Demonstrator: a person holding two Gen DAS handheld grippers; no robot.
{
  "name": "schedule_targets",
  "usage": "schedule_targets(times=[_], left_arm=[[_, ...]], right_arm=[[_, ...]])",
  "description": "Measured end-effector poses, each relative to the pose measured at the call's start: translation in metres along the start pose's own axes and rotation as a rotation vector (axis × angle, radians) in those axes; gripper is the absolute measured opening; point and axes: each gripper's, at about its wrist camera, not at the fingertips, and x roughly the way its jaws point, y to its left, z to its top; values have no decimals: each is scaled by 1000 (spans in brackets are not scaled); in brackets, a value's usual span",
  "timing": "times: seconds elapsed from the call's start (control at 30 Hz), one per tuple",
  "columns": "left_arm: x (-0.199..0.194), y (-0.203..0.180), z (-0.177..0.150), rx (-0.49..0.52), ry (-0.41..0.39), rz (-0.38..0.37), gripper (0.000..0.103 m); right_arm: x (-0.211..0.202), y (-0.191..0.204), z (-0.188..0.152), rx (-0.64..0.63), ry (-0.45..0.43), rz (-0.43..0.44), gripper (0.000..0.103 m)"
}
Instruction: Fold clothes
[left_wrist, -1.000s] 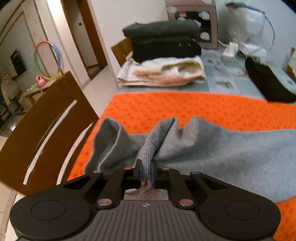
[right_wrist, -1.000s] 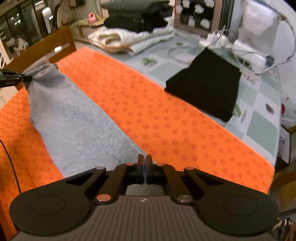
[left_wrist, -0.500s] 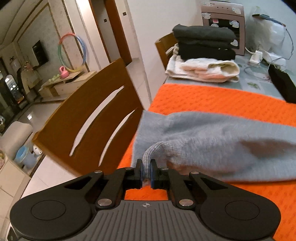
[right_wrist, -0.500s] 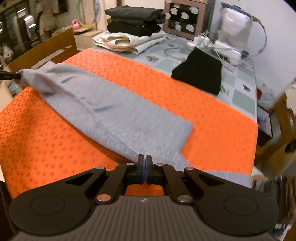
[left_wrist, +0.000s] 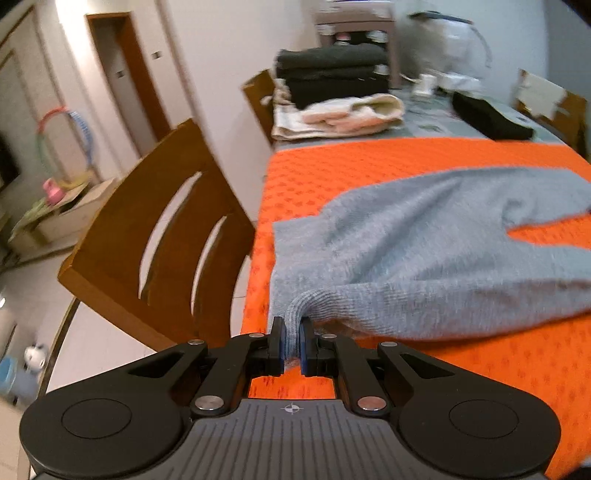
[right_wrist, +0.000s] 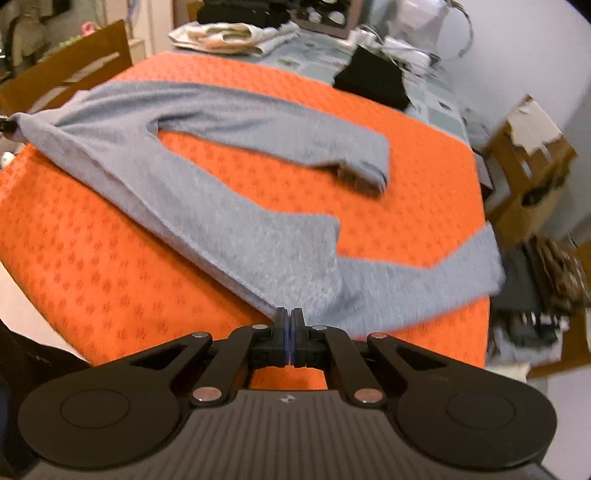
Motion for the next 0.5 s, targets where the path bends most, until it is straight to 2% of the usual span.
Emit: schedule_targets(times=[0.13, 0.3, 0.4, 0.5], left_arm=[[1, 9, -21, 8, 13, -82, 15], [-7, 22, -36, -65, 20, -138, 19], [-13, 30, -44, -110, 24, -170, 29], [-17, 35, -50, -149, 24, -198, 40]], right_arm=[[4, 16, -18, 17, 21, -30, 2], [3, 35, -21, 21, 26, -25, 2], [-2, 43, -18, 28, 11, -27, 2], [-4, 54, -4, 15, -35, 4, 10]])
